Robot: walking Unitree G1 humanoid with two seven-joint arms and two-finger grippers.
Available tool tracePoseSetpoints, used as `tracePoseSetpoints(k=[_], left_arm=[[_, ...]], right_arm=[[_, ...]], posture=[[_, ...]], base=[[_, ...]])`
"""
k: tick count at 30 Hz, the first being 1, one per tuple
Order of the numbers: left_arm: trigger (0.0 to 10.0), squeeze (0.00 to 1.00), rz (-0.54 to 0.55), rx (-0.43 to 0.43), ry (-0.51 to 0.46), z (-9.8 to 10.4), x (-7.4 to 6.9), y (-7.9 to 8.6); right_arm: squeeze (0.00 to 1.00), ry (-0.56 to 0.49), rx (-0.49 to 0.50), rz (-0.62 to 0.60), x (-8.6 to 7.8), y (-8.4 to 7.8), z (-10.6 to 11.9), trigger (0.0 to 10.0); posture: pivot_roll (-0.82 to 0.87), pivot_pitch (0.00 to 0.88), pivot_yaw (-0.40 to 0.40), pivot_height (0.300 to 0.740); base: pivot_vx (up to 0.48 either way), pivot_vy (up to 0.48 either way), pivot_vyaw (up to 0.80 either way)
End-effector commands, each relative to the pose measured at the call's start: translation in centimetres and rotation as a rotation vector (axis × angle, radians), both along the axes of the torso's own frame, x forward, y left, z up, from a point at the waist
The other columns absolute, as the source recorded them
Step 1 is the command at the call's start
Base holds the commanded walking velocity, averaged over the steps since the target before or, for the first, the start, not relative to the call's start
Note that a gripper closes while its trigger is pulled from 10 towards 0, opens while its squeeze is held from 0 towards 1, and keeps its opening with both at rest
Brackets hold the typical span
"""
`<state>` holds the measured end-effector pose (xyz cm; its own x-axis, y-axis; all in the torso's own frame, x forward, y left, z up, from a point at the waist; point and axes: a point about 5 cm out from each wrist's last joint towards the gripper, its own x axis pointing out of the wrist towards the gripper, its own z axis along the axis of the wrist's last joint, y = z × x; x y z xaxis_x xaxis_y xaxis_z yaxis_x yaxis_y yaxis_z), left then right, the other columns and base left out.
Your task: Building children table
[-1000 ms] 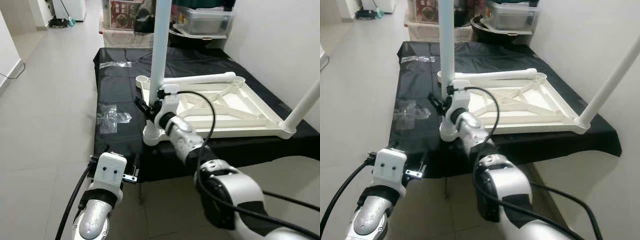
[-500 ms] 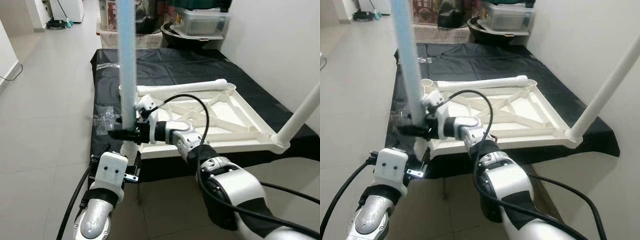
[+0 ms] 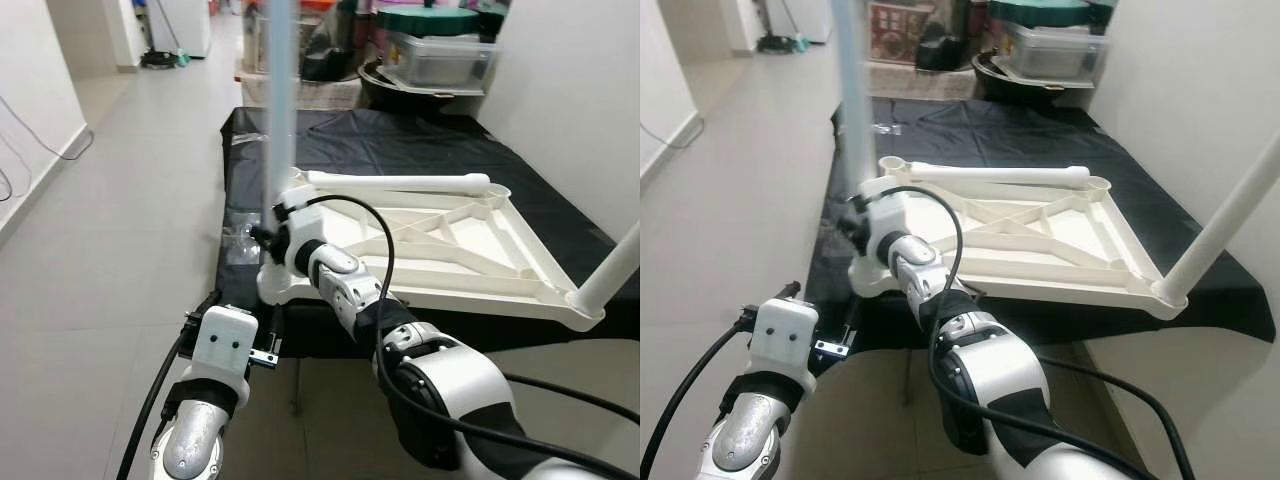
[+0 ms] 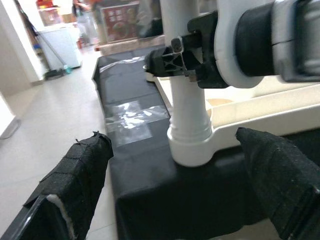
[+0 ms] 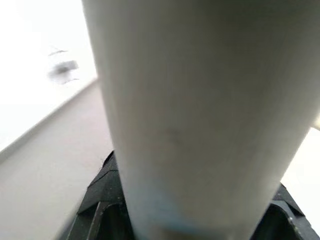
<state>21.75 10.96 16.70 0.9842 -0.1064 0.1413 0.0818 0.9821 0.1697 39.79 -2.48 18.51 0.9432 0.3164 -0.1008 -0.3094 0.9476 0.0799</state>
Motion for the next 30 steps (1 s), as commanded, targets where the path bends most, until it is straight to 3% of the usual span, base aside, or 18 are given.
tracePoseSetpoints(k=[1,4,8,9,10,11,13,17,18,20,21,24,25,26,30], left_arm=[[10.0,0.00,0.000,0.005,0.013,-0.4,0.0,-0.1],[10.0,0.00,-0.002,0.005,0.013,-0.4,0.0,-0.1],[10.0,0.00,-0.005,0.009,0.014,-0.5,0.0,-0.1],[10.0,0.00,-0.004,0.009,0.014,-0.5,0.0,0.0],[10.0,0.00,-0.003,0.009,0.015,-0.5,0.1,0.0],[10.0,0.00,-0.002,0.009,0.015,-0.5,0.1,0.0],[10.0,0.00,-0.001,0.009,0.013,-0.5,0.1,0.1],[10.0,0.00,0.001,0.008,0.012,-0.4,0.1,0.2],[10.0,0.00,0.001,0.009,0.011,-0.4,0.1,0.2],[10.0,0.00,0.002,0.009,0.011,-0.4,0.1,0.2],[10.0,0.00,0.002,0.009,0.009,-0.3,0.1,0.2],[10.0,0.00,0.002,0.008,0.008,-0.3,0.1,0.2],[10.0,0.00,0.003,0.007,0.005,-0.3,0.2,0.2],[10.0,0.00,0.003,0.007,0.005,-0.3,0.2,0.2],[10.0,0.00,-0.002,0.007,0.005,-0.3,0.2,0.0]], right_arm=[[0.00,0.112,0.064,-0.340,0.2,-3.9,-2.2,0.0],[0.00,0.138,0.093,-0.414,-0.1,-3.7,-2.7,0.0],[0.00,0.157,0.152,-0.431,-0.8,-1.5,-2.8,0.0],[0.00,0.151,0.172,-0.387,-1.0,-0.5,-2.5,3.4],[0.00,0.146,0.185,-0.357,-1.1,0.2,-2.3,3.4],[1.00,0.123,0.203,-0.269,-1.2,1.1,-2.0,10.0],[1.00,0.067,0.194,-0.203,-1.2,1.6,-1.3,10.0],[1.00,0.016,0.163,-0.229,-1.1,1.4,-0.8,10.0],[0.00,-0.009,0.207,-0.131,-0.8,1.5,-0.1,10.0],[0.00,-0.031,0.240,-0.058,-0.7,1.6,0.5,10.0],[0.00,-0.039,0.295,0.258,-0.9,2.4,1.3,10.0],[0.00,-0.036,0.304,0.346,-1.1,2.6,1.3,10.0],[0.00,-0.018,0.259,0.547,-1.3,1.7,1.0,10.0],[0.00,-0.018,0.259,0.547,-1.3,1.7,1.0,10.0],[0.00,0.005,0.116,0.814,-2.0,0.6,0.4,10.0]], posture=[[0.08,0.031,-0.101,0.740],[0.08,0.035,-0.095,0.740],[0.08,0.035,-0.098,0.740],[0.08,0.039,-0.097,0.740],[0.08,0.039,-0.097,0.740],[0.08,0.039,-0.097,0.740],[0.08,0.041,-0.100,0.740],[0.08,0.041,-0.100,0.740],[0.08,0.041,-0.100,0.740],[0.08,0.041,-0.100,0.740],[0.08,0.043,-0.100,0.740],[0.08,0.043,-0.100,0.740],[0.08,0.044,-0.103,0.740],[0.08,0.044,-0.103,0.740],[0.08,0.044,-0.103,0.740]], base=[[0.000,0.000,0.00],[0.000,0.000,0.00],[0.000,0.000,0.00],[0.000,0.000,0.00],[0.000,0.000,0.00],[0.000,0.000,0.00],[0.000,0.000,0.00],[0.000,0.000,0.00],[0.000,0.000,0.00],[0.000,0.000,0.00],[0.000,0.000,0.00],[0.000,0.000,0.00],[0.000,0.000,0.00],[0.000,0.000,0.00],[0.000,0.000,0.00]])
